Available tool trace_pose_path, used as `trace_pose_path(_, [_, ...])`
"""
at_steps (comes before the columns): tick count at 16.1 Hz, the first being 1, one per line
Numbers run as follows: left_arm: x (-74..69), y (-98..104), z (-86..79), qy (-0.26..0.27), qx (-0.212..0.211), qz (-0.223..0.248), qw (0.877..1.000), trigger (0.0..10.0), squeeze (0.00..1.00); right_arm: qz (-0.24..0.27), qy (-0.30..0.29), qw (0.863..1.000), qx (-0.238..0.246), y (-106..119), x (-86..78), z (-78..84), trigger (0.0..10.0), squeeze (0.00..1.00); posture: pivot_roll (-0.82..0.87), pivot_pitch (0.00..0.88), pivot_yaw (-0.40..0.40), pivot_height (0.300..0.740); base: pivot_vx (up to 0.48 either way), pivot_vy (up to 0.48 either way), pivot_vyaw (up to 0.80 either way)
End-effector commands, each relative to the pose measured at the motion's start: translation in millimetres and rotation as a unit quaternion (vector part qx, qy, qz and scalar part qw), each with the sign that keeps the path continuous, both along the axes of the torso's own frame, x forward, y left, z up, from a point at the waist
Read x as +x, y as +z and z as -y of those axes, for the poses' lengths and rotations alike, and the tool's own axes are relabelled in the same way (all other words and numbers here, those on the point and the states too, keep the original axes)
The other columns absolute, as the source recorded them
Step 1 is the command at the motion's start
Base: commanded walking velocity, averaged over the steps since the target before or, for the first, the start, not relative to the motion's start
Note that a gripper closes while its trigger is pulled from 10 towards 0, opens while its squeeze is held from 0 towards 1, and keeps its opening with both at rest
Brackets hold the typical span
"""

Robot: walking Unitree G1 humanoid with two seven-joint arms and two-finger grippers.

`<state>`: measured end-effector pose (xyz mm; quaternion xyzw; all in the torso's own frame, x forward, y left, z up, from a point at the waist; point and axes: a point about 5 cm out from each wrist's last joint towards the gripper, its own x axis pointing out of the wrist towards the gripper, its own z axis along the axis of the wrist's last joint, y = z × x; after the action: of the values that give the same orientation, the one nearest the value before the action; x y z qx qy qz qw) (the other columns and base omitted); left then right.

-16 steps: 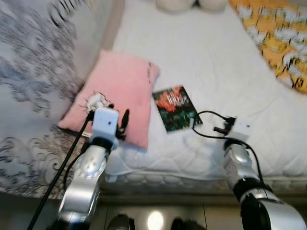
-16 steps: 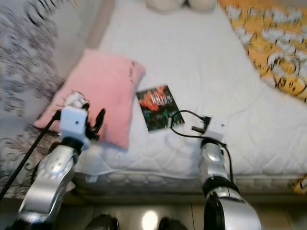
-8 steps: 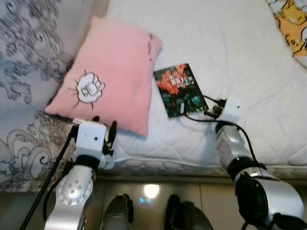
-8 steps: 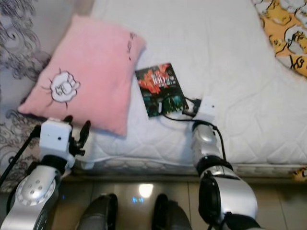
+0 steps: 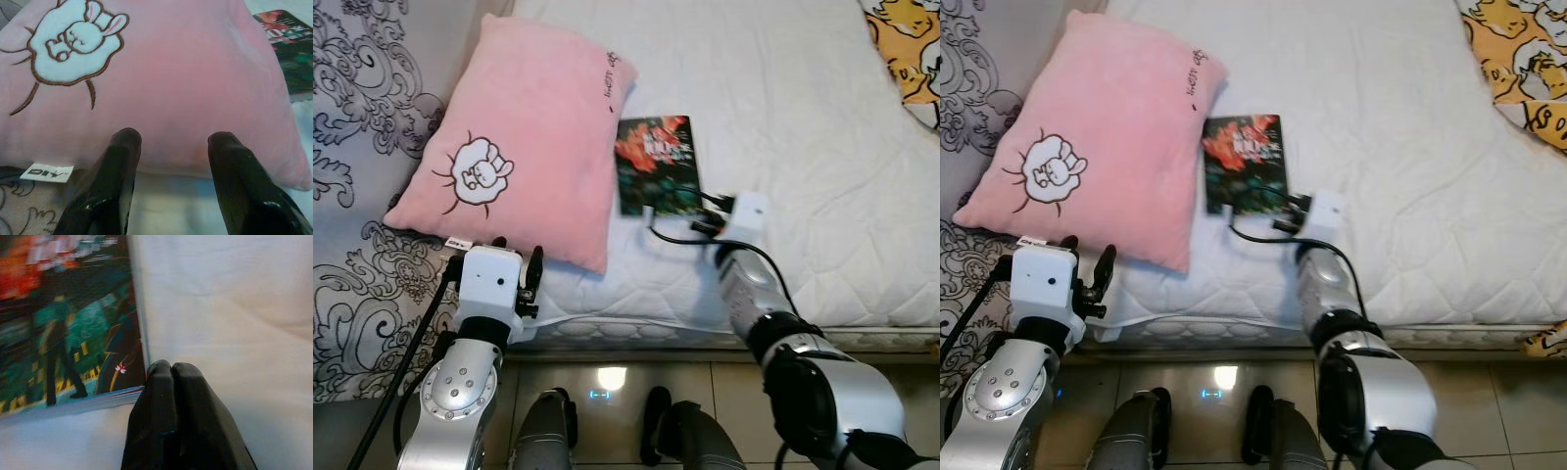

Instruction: Clean up the room

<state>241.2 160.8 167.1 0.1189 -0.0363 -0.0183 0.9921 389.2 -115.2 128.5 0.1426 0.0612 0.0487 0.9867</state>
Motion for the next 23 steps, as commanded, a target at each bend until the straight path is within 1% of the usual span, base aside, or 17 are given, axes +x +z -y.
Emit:
trace_pose_path(1, [-1.9, -3, 0.9, 0.003, 0.003, -0.009, 1.0, 10.0, 0.0, -0.013, 0.022, 1.0, 0.0, -7, -3.3, -6.4, 10.0, 0.0, 0.55, 0.391, -0.079, 0.715, 0.0, 0.0, 0.0])
trace_pose_path(2, [-1.3, -4, 3.0, 0.002, 0.0, -0.011, 1.0, 10.0, 0.0, 0.001, 0.052, 0.999, -0.006, -5, -3.9, -16.7, 10.0, 0.0, 0.54, 0.388, -0.08, 0.715, 0.0, 0.0, 0.0])
trace_pose_path(6, [3.1, -5, 6.8, -0.003, -0.007, -0.01, 1.0, 10.0, 0.0, -0.001, 0.056, 0.998, -0.015, -5, -3.8, -13.5, 10.0, 0.0, 0.54, 0.367, -0.094, 0.715, 0.0, 0.0, 0.0])
trace_pose_path(8, [11.2, -9, 15.8, -0.012, -0.011, -0.008, 1.0, 10.0, 0.0, -0.002, 0.03, 0.998, -0.052, -14, -7.2, 7.5, 10.0, 0.0, 0.53, 0.275, -0.123, 0.715, 0.0, 0.0, 0.0])
trace_pose_path(9, [13.3, -9, 19.5, -0.018, -0.012, -0.007, 1.0, 10.0, 0.0, 0.003, 0.021, 0.997, -0.077, -17, -9.3, 15.0, 10.0, 0.0, 0.53, 0.275, -0.123, 0.715, 0.0, 0.0, 0.0])
trace_pose_path(10, [17.2, -13, 24.3, -0.024, -0.019, -0.009, 0.999, 10.0, 0.0, 0.001, 0.006, 0.997, -0.075, -20, -11.3, 23.2, 10.0, 0.0, 0.5, 0.209, -0.129, 0.715, 0.0, 0.0, 0.0])
trace_pose_path(11, [25.6, -20, 33.4, -0.032, -0.057, -0.018, 0.998, 10.0, 0.0, 0.024, -0.029, 0.995, -0.095, -27, -20.5, 50.9, 10.0, 0.0, 0.42, 0.081, -0.119, 0.715, 0.0, 0.0, 0.0])
trace_pose_path(12, [34.8, -28, 37.2, -0.03, -0.096, -0.033, 0.994, 10.0, 0.0, 0.044, -0.064, 0.99, -0.122, -29, -30.1, 74.8, 10.0, 0.0, 0.37, 0.02, -0.113, 0.715, 0.0, 0.0, 0.0])
trace_pose_path(13, [41.8, -34, 38.0, -0.034, -0.103, -0.039, 0.993, 10.0, 0.0, 0.068, -0.096, 0.982, -0.146, -31, -42.2, 91.4, 10.0, 0.0, 0.35, 0.0, -0.112, 0.715, 0.0, 0.0, 0.0])
trace_pose_path(14, [54.0, -37, 39.3, -0.044, -0.085, -0.036, 0.995, 10.0, 0.0, 0.077, -0.131, 0.978, -0.145, -35, -56.0, 101.8, 10.0, 0.0, 0.31, 0.0, -0.094, 0.715, 0.0, -0.48, 0.0])
trace_pose_path(15, [63.4, -35, 38.5, -0.045, -0.091, -0.031, 0.994, 10.0, 0.0, 0.083, -0.143, 0.978, -0.13, -41, -65.1, 98.3, 10.0, 0.0, 0.28, 0.0, -0.071, 0.715, 0.0, -0.48, 0.0])
trace_pose_path(16, [70.7, -33, 38.4, -0.045, -0.094, -0.024, 0.994, 10.0, 0.0, 0.064, -0.14, 0.981, -0.121, -53, -69.2, 88.0, 10.0, 0.0, 0.27, 0.0, -0.047, 0.715, 0.0, -0.48, 0.0])
trace_pose_path(17, [76.0, -34, 40.0, -0.049, -0.098, -0.026, 0.994, 10.0, 0.0, 0.051, -0.139, 0.982, -0.116, -59, -68.8, 80.0, 10.0, 0.0, 0.25, 0.0, -0.032, 0.715, 0.0, -0.48, 0.0])
trace_pose_path(18, [78.6, -35, 40.8, -0.048, -0.099, -0.026, 0.994, 10.0, 0.0, 0.053, -0.142, 0.982, -0.112, -59, -68.5, 78.2, 10.0, 0.0, 0.24, 0.0, -0.027, 0.715, 0.0, -0.48, 0.0])
trace_pose_path(19, [84.5, -35, 45.6, -0.054, -0.107, -0.019, 0.993, 10.0, 1.0, 0.069, -0.137, 0.983, -0.101, -54, -70.2, 74.0, 10.0, 1.0, 0.22, 0.0, -0.023, 0.715, 0.0, -0.48, 0.0])
trace_pose_path(21, [89.2, -41, 49.9, -0.048, -0.104, -0.02, 0.993, 10.0, 1.0, 0.08, -0.119, 0.981, -0.129, -53, -81.8, 73.1, 10.0, 1.0, 0.19, 0.0, -0.018, 0.715, 0.0, -0.48, 0.0])
trace_pose_path(23, [91.5, -44, 53.2, -0.045, -0.108, -0.023, 0.993, 10.0, 1.0, 0.077, -0.116, 0.98, -0.141, -55, -85.9, 76.2, 10.0, 1.0, 0.17, 0.0, -0.016, 0.715, 0.0, -0.48, 0.0])
